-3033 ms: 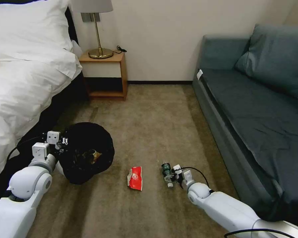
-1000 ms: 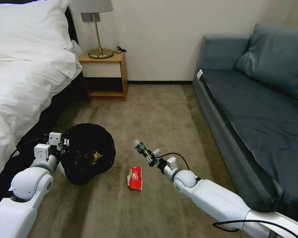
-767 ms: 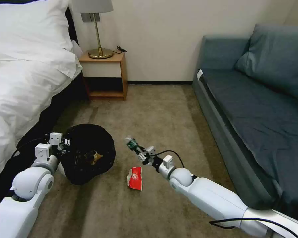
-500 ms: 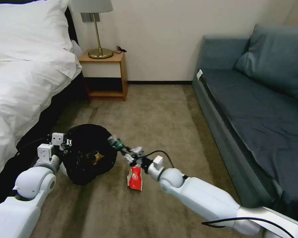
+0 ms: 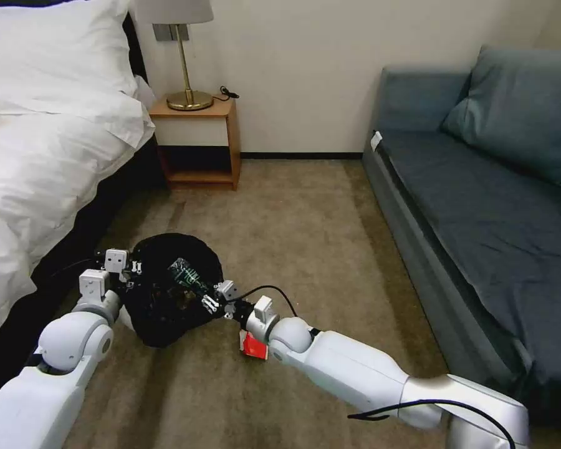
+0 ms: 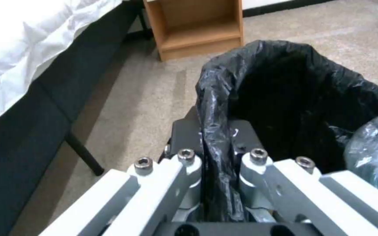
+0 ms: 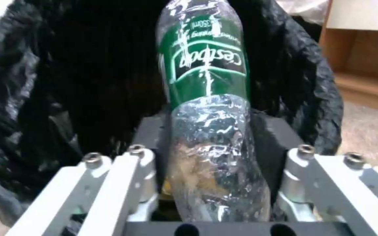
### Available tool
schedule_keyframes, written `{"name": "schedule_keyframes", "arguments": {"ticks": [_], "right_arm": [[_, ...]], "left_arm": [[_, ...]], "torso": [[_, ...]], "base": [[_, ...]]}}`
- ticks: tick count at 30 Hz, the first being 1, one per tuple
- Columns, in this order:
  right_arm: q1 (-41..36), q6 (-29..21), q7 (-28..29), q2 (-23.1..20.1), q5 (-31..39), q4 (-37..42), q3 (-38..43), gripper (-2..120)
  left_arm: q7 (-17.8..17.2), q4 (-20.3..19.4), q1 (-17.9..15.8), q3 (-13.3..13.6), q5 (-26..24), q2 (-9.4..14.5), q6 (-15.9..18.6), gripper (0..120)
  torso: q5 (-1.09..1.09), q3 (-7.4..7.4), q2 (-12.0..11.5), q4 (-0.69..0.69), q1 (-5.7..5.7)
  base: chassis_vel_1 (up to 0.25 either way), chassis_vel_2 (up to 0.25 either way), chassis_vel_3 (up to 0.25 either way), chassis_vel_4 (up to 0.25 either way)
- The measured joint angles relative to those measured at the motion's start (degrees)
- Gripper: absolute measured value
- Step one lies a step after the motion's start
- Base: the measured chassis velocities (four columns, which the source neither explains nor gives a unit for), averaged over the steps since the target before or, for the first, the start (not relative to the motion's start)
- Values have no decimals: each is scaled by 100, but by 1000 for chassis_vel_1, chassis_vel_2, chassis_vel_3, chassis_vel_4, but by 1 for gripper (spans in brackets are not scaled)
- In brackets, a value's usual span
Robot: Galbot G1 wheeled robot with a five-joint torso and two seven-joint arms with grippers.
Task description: Pick up the trash bin, then pick up the garbage on the floor and place it into the trash bin.
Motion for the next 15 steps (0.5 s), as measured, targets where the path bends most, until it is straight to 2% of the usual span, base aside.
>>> {"name": "schedule_keyframes", "arguments": {"ticks": [1, 2, 4, 5, 7, 8, 10, 11, 13, 15], "right_arm": [[3, 0, 0, -5, 16, -10, 5, 49], [3, 0, 0, -5, 16, -10, 5, 49], [28, -9, 4, -10, 62, -10, 18, 63], [28, -9, 4, -10, 62, -10, 18, 63], [68, -33, 6, -8, 104, -9, 21, 73], [68, -33, 6, -8, 104, -9, 21, 73], [105, -48, 18, 2, 154, 8, 27, 83], [105, -48, 18, 2, 154, 8, 27, 83], [138, -66, 43, 10, 219, 61, 59, 96], [157, -91, 71, 5, 271, 132, 88, 98]], "left_arm": [[0, 20, -24, 2, -2, 6, 0, 6], [0, 20, -24, 2, -2, 6, 0, 6], [2, 49, -76, 26, -10, 1, 0, 6], [2, 49, -76, 26, -10, 1, 0, 6], [2, 77, -105, 47, -11, -5, 0, 6], [2, 77, -105, 47, -11, -5, 0, 6], [2, 94, -117, 62, -11, -5, 0, 6], [2, 94, -117, 62, -11, -5, 0, 6], [10, 119, -128, 63, -11, -3, 0, 6], [18, 132, -130, 63, -11, 2, -2, 6]], "torso": [[0, 0, 0, 0, 0], [0, 0, 0, 0, 0], [0, 0, 0, 0, 0], [0, 0, 0, 0, 0], [0, 0, 0, 0, 0], [0, 0, 0, 0, 0], [0, 0, 0, 0, 0], [0, 0, 0, 0, 0], [0, 0, 0, 0, 0], [1, 0, 0, 0, 0]], "base": [[0, 0, 0, 0], [0, 0, 0, 0], [0, 0, 0, 0], [0, 0, 0, 0], [0, 0, 0, 0], [0, 0, 0, 0], [0, 0, 0, 0], [0, 0, 0, 0], [0, 0, 0, 0], [0, 0, 0, 0]]}}
